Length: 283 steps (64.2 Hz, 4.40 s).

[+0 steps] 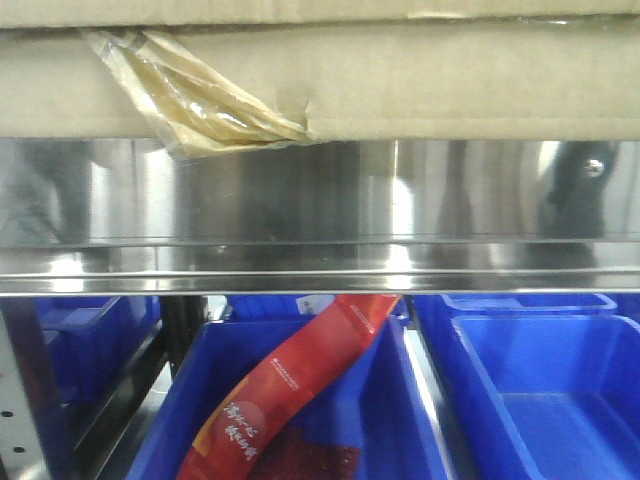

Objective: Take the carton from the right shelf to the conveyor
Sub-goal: 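Hold the carton with both grippers and pull it away from the shelf, then hold the carton with both grippers while driving toward the red conveyor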

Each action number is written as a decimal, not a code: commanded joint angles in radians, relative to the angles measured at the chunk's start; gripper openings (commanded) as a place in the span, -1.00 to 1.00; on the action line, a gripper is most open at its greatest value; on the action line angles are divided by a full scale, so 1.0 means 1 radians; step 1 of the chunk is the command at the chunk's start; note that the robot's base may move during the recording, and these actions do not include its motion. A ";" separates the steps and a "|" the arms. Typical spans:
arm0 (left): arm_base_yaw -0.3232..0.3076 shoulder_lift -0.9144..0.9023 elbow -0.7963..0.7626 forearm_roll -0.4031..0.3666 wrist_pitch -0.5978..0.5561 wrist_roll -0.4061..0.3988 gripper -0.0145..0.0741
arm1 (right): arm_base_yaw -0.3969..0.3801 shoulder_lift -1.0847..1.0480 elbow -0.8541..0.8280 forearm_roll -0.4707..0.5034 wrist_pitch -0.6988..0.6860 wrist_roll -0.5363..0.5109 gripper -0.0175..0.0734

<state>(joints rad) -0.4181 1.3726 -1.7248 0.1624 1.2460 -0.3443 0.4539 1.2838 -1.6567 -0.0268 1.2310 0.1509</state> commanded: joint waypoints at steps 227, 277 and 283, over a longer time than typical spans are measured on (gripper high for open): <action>0.001 -0.012 -0.003 0.054 -0.247 -0.001 -0.72 | 0.000 0.002 0.002 -0.014 -0.229 -0.028 -0.76; 0.001 -0.012 -0.003 0.054 -0.247 -0.001 -0.72 | 0.000 0.002 0.002 -0.012 -0.230 -0.028 -0.76; 0.001 -0.012 -0.003 0.054 -0.247 -0.001 -0.72 | 0.000 0.002 0.002 -0.012 -0.230 -0.028 -0.76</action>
<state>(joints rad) -0.4181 1.3719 -1.7226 0.2243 1.0568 -0.3443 0.4539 1.2976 -1.6544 -0.0560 1.0471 0.1466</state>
